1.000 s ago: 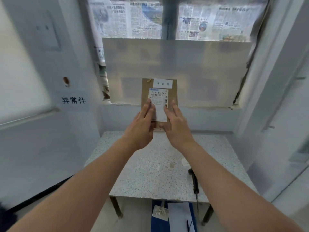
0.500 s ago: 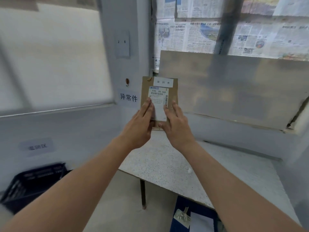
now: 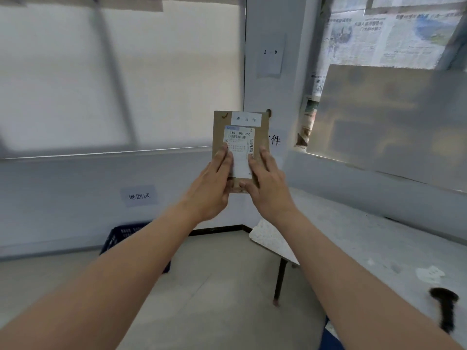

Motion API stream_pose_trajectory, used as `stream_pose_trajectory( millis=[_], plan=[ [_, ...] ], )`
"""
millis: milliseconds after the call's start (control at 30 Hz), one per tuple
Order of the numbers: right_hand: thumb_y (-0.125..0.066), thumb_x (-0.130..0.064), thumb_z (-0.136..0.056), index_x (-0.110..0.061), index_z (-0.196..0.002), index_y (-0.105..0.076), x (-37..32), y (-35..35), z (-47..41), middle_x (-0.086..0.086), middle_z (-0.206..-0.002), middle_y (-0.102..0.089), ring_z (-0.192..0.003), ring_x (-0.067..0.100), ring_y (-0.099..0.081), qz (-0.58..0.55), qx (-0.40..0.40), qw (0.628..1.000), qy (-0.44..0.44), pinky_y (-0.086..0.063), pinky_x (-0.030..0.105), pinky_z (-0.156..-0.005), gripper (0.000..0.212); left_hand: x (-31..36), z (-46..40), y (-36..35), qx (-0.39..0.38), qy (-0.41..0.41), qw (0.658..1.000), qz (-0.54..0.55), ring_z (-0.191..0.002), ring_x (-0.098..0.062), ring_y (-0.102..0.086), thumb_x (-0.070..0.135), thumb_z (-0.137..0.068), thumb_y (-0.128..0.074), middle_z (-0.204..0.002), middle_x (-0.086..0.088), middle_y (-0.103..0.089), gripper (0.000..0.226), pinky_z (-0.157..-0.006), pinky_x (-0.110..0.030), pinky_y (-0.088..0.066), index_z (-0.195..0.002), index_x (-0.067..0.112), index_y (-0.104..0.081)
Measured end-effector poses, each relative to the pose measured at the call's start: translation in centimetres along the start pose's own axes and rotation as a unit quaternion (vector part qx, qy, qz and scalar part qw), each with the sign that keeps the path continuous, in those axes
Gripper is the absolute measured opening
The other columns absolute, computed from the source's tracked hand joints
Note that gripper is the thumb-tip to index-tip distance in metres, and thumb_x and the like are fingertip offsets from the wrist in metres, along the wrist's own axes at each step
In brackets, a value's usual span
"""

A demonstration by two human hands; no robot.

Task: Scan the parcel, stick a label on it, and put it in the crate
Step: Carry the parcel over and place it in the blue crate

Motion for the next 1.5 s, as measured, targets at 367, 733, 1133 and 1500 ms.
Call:
stream_pose_trajectory(
  millis=[367, 733, 1133, 1500],
  plan=[
    [-0.068, -0.021, -0.099, -0.012, -0.156, -0.043, -13.6, -16.8, -5.5, 0.013, -0.169, -0.022, -0.148, 0.036, -0.035, -0.062, -0.089, 0.993, 0.037, -0.033, 0.046, -0.121, 0.063, -20.2, 7.3, 5.1, 0.016, 0.072, 0.997, -0.014, -0.157, -0.029, -0.022, 0.02, -0.107, -0.049, -0.175, -0.004, 0.004, 0.069, -0.124, -0.045, -0.033, -0.164, 0.003, -0.014],
    [-0.069, -0.02, -0.099, -0.012, -0.156, -0.045, -18.9, -35.5, -16.1, 0.014, -0.168, -0.025, -0.145, 0.04, -0.039, -0.116, -0.144, 0.981, 0.063, -0.037, 0.048, -0.119, 0.063, -40.1, 5.9, 4.3, -0.009, 0.168, 0.985, -0.05, -0.156, -0.031, -0.022, 0.022, -0.107, -0.048, -0.174, -0.007, 0.006, 0.069, -0.125, -0.043, -0.031, -0.163, 0.001, -0.013],
    [-0.066, -0.026, -0.101, -0.017, -0.158, -0.042, -22.6, -51.8, -27.8, 0.007, -0.169, -0.023, -0.143, 0.039, -0.039, -0.141, -0.211, 0.965, 0.07, -0.043, 0.052, -0.116, 0.063, -58.6, 1.8, 3.2, -0.036, 0.242, 0.968, -0.053, -0.155, -0.033, -0.026, 0.025, -0.106, -0.051, -0.174, -0.004, 0.002, 0.072, -0.123, -0.043, -0.035, -0.164, 0.002, -0.014],
    [-0.065, -0.023, -0.102, -0.016, -0.159, -0.04, -27.8, -65.0, -33.7, 0.001, -0.17, -0.019, -0.146, 0.033, -0.034, -0.108, -0.241, 0.964, 0.022, -0.038, 0.044, -0.118, 0.063, -75.3, 1.2, 2.1, -0.056, 0.24, 0.969, -0.013, -0.153, -0.036, -0.028, 0.023, -0.104, -0.057, -0.172, -0.009, -0.01, 0.07, -0.121, -0.045, -0.039, -0.161, 0.0, -0.024]
  ],
)
Point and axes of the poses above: each hand's wrist, its own z-axis away from the middle knuckle, its own y-axis out of the back of the hand, x = y × z, the point moved 8 cm from there along -z, towards the middle knuckle
